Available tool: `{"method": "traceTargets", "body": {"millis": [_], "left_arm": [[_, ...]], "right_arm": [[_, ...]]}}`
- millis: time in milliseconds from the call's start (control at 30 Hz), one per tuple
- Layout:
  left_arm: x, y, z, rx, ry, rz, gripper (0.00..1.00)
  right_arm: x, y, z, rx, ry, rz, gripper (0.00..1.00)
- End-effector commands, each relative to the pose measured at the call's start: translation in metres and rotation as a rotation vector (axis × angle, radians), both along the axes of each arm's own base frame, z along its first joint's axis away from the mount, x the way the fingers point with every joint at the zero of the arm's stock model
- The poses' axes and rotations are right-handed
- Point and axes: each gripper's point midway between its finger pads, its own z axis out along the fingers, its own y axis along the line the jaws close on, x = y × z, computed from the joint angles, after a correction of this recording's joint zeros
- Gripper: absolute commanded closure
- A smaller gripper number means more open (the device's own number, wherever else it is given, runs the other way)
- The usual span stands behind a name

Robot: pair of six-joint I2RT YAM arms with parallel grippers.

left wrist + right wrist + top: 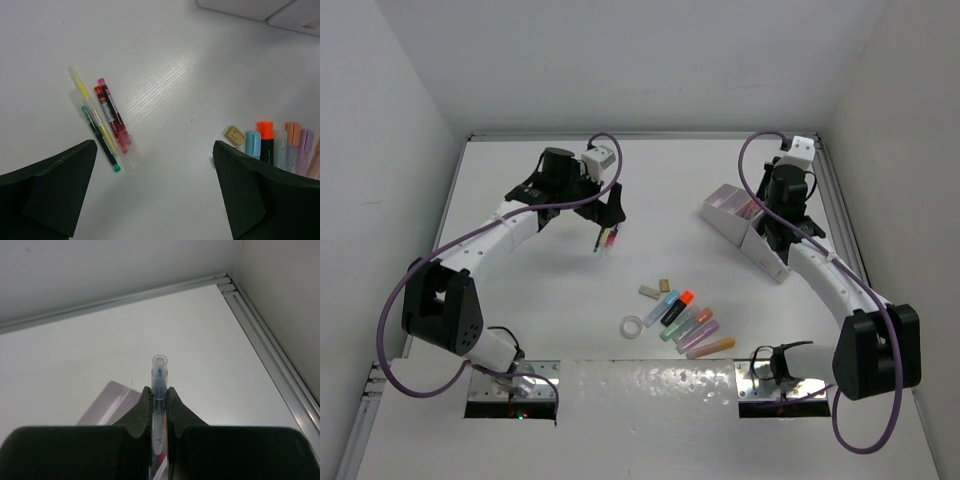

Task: Sort the stationery into containers
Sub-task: Place the pen in the storage box, then pick up the pen from the center of the board.

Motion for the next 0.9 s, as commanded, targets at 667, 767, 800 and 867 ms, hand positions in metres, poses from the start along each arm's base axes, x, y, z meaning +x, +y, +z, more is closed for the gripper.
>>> {"method": "traceTargets", "body": {"millis": [667, 767, 800, 867], "left_arm": [[0.016, 0.037, -0.021, 0.074, -0.002, 0.191, 0.15], [0.017, 0.045, -0.032, 0.104, 0.048, 0.207, 0.41], [0.02, 0.047, -0.043, 0.127, 0.076, 0.207, 0.53], [0.022, 0.05, -0.051, 0.171, 0.099, 0.194, 0.63]], "right_arm": [[0.011, 0.006, -0.048, 0.092, 0.057, 0.031, 0.45], [0.011, 0.007, -0.028, 0.079, 0.021, 0.047, 0.42], [0.009, 0.008, -0.018, 0.08, 0.003, 0.053, 0.41], [0.008, 0.015, -0.004, 0.062, -0.016, 0.084, 0.41]]}}
